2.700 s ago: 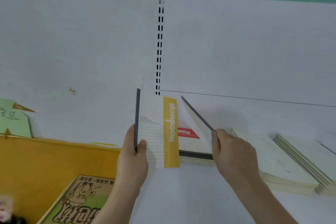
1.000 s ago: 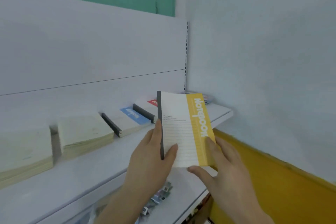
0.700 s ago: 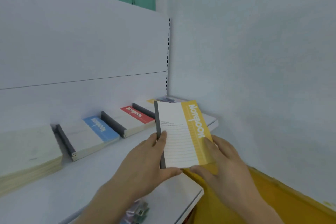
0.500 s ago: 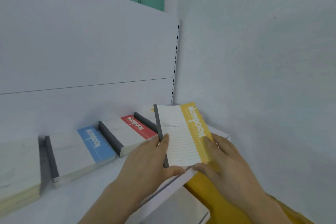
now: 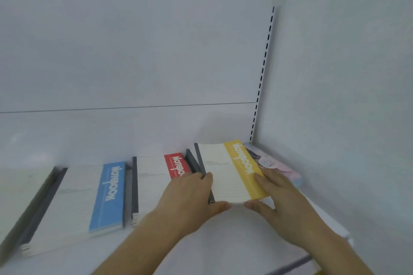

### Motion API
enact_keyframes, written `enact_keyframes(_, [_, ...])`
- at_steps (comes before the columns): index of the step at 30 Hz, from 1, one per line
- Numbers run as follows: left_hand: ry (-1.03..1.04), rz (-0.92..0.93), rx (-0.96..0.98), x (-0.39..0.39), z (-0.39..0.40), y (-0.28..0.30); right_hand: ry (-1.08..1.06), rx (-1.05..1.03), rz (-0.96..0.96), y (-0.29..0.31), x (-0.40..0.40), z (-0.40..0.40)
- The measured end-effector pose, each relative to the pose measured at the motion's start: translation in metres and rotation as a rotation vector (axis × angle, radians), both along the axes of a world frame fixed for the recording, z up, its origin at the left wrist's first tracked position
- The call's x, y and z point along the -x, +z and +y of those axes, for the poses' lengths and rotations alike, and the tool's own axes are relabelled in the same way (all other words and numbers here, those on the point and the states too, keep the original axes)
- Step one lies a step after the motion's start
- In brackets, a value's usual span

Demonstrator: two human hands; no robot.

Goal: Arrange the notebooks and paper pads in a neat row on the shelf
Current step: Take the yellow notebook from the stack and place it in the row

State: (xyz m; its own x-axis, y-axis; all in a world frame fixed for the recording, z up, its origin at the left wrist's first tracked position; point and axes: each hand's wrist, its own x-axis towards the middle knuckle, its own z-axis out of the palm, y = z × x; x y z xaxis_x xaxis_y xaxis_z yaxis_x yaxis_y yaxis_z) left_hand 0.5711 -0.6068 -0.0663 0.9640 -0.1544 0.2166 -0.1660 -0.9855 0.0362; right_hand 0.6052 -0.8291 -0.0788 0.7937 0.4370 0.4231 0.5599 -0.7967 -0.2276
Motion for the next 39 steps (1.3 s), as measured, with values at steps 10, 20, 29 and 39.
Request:
enact_keyframes(10, [0.255,0.046,-0.053,-0.039,-0.029,-0.014,0.217,0.136,0.070,-0.022,-0.108,-0.015])
enact_keyframes(20, [0.321,0.030,-0.103,-0.041,-0.042,-0.015,0.327,0.218,0.073,-0.015,-0.126,-0.022])
enact_keyframes(29, [0.279,0.085,-0.070,-0.046,-0.033,-0.008,0.302,0.245,0.193,-0.008,-0.137,-0.016])
enact_keyframes(39, [0.292,0.100,0.039,-0.046,-0.028,-0.014,0.276,0.355,0.244,-0.005,-0.137,-0.014])
